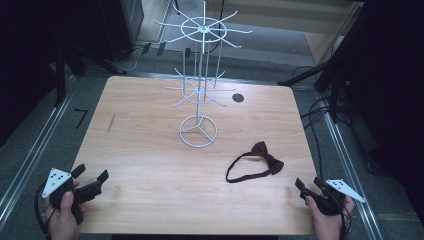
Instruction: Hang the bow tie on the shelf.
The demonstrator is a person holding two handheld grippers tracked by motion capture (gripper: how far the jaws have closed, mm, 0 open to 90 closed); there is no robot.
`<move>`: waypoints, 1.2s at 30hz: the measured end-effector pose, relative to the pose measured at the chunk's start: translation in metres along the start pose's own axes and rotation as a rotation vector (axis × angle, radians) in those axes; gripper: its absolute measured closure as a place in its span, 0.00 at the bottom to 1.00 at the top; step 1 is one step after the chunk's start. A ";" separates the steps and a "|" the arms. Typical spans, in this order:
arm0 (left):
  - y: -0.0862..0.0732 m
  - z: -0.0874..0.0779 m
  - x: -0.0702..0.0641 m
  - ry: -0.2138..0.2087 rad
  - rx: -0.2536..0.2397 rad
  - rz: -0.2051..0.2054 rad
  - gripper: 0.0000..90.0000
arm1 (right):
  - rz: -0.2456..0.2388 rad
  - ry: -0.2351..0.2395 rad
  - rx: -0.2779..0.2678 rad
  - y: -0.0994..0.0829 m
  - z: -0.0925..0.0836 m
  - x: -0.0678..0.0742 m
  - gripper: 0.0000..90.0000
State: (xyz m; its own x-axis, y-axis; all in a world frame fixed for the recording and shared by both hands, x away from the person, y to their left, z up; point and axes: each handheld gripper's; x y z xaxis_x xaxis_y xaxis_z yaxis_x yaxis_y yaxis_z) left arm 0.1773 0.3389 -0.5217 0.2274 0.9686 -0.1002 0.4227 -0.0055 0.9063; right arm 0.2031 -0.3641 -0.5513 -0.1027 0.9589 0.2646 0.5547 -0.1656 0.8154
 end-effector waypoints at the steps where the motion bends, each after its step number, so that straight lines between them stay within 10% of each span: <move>1: 0.000 0.000 0.000 0.001 0.002 -0.001 0.16 | 0.000 0.000 0.000 0.000 0.000 0.000 0.25; 36: 0.000 0.002 0.001 -0.003 0.005 -0.018 0.16 | -0.002 -0.022 0.040 0.002 -0.001 0.010 0.17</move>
State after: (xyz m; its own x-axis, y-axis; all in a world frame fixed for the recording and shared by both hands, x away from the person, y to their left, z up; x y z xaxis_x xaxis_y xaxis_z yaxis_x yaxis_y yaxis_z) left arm 0.1792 0.3392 -0.5222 0.2218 0.9680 -0.1177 0.4308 0.0110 0.9024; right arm 0.2024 -0.3549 -0.5468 -0.0857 0.9642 0.2510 0.5873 -0.1547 0.7945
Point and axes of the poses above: each handheld gripper's, and its own axes: z roughly forward along the jaws, y roughly out of its top, x roughly to its left, and after that the axes turned 3 degrees about z, right-handed
